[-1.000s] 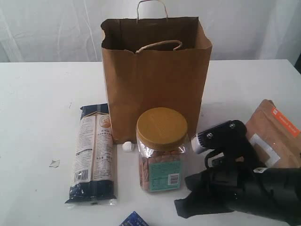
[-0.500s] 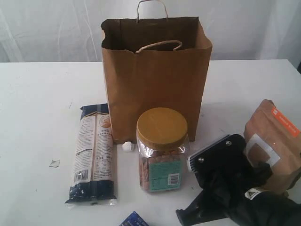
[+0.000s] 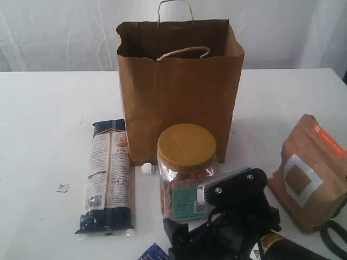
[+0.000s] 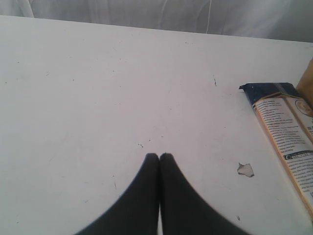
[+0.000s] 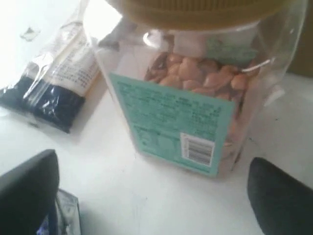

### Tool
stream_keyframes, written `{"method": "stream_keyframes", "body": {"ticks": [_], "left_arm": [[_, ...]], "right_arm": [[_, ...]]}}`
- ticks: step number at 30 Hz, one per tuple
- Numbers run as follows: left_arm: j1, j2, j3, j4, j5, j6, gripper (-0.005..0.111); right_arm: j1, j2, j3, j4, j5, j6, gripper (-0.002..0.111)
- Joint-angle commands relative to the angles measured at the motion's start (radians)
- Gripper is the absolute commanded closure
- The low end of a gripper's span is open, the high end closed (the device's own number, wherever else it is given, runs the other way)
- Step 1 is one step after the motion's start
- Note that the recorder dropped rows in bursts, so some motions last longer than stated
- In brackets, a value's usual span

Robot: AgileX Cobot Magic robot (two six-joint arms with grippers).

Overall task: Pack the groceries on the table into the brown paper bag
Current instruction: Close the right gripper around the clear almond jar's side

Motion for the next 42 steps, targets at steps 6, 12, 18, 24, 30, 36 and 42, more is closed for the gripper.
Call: {"method": "stream_keyframes", "body": {"ticks": [6, 12, 18, 24, 30, 36, 42], "left_arm": [[-0.008, -0.004, 0.003, 0.000, 0.000, 0.002, 0.107], [-0.008, -0.004, 0.003, 0.000, 0.000, 0.002, 0.107], [-0.008, -0.004, 0.003, 0.000, 0.000, 0.002, 0.107], [-0.008, -0.004, 0.003, 0.000, 0.000, 0.002, 0.107], [-0.008, -0.004, 0.003, 0.000, 0.000, 0.002, 0.107], [-0.008, -0.004, 0.003, 0.000, 0.000, 0.002, 0.107], [-0.008, -0.004, 0.003, 0.000, 0.000, 0.002, 0.107]], "right_arm": [[0.020, 0.030, 0.011, -0.027, -0.235, 0.121, 0.003], [0.020, 0.080, 0.011, -0.066, -0.250, 0.121, 0.003], [0.020, 0.200, 0.011, -0.129, -0.397, 0.067, 0.003], [0.020, 0.278, -0.014, -0.099, -0.491, 0.053, 0.003], [0.020, 0.345, -0.076, -0.079, -0.519, 0.046, 0.003], [0.020, 0.388, -0.107, 0.068, -0.523, 0.046, 0.006], [0.020, 0.408, -0.145, 0.095, -0.523, 0.046, 0.020]]}}
